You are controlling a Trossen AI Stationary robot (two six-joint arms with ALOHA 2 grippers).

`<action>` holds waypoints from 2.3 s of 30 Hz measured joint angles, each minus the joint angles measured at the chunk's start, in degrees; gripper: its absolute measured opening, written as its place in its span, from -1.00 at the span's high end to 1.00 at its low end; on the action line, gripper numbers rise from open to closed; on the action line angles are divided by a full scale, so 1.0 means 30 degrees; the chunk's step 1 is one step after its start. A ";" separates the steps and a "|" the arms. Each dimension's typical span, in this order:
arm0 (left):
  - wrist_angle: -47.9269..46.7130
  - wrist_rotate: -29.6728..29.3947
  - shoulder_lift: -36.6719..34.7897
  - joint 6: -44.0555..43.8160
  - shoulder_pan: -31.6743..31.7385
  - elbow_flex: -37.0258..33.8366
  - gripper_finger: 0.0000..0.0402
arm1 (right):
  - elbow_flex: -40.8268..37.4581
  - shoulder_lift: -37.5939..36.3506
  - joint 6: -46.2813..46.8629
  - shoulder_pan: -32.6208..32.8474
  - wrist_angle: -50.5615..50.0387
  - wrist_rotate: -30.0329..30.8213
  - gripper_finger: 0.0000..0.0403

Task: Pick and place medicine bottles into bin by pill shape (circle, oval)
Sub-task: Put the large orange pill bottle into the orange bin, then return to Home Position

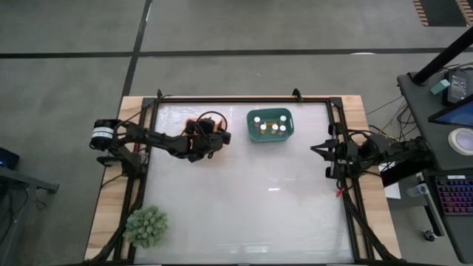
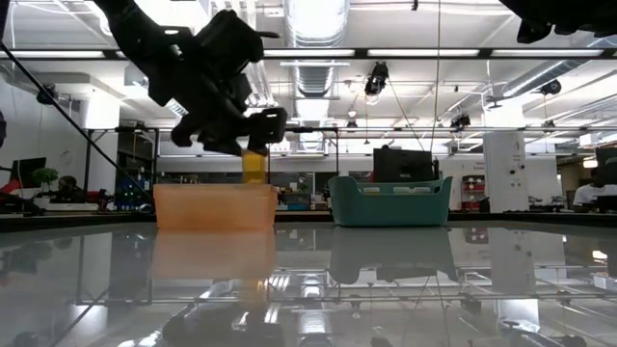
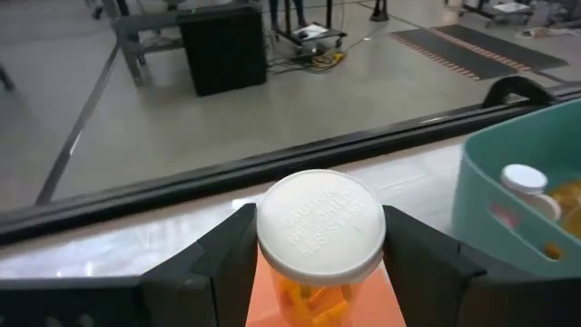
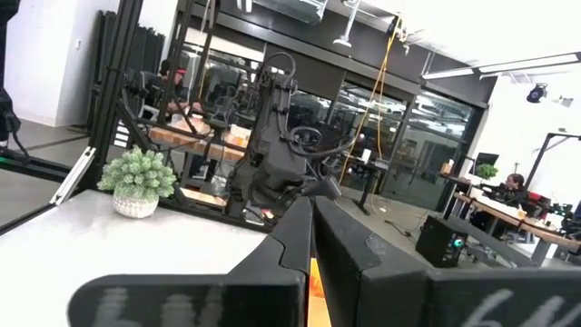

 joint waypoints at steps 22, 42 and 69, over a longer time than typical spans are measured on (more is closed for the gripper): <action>0.0062 0.0737 0.0558 -0.3107 0.0107 -0.1213 0.06 | 0.0000 0.0000 -0.0107 0.0000 0.0014 0.0000 0.96; 0.0106 0.0591 0.1814 -0.1796 0.0297 -0.0639 -0.05 | 0.0000 0.0015 -0.0129 0.0000 0.0000 0.0004 0.96; 0.0051 0.4012 -0.2946 0.4396 -0.1491 0.0038 -0.13 | 0.0000 0.0007 -0.0464 0.0000 -0.0437 -0.0004 0.96</action>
